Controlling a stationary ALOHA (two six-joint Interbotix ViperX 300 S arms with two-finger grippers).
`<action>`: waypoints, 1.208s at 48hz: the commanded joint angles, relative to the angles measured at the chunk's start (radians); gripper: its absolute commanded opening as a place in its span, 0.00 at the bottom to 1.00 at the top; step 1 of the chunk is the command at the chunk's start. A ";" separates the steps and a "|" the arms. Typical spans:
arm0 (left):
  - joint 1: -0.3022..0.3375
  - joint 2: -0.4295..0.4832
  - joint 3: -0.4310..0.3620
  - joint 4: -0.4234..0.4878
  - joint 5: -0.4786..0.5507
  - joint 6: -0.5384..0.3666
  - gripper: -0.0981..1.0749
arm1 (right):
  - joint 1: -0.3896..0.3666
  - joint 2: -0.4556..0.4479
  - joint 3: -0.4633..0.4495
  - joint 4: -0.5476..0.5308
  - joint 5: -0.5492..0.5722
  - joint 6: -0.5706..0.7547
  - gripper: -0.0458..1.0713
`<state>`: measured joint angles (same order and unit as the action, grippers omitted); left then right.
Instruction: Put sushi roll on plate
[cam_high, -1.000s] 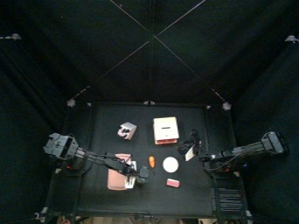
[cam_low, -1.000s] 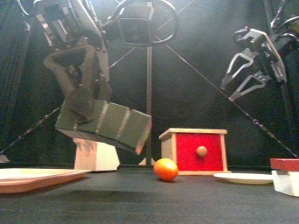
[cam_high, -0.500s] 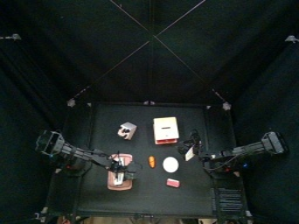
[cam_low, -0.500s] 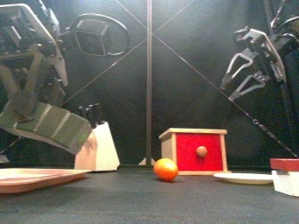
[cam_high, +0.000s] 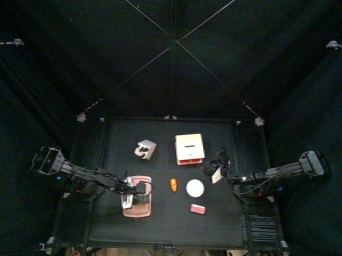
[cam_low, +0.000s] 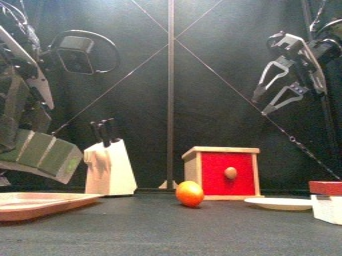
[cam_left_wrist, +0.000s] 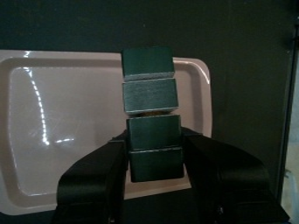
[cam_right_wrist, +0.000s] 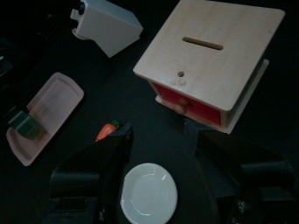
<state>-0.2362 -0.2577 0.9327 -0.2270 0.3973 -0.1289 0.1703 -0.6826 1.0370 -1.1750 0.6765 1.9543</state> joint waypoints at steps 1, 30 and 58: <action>0.006 -0.005 -0.008 -0.002 -0.017 0.000 0.54 | -0.006 -0.003 -0.008 -0.005 -0.002 -0.002 0.81; 0.031 -0.003 0.008 -0.002 -0.021 -0.003 0.79 | -0.008 -0.002 -0.006 -0.005 -0.002 -0.002 0.81; 0.031 -0.003 0.009 -0.008 -0.021 -0.003 0.82 | -0.008 -0.002 -0.006 -0.005 -0.002 -0.002 0.81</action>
<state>-0.2071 -0.2562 0.9541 -0.2301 0.3820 -0.1304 0.1657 -0.6826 1.0385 -1.1750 0.6765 1.9543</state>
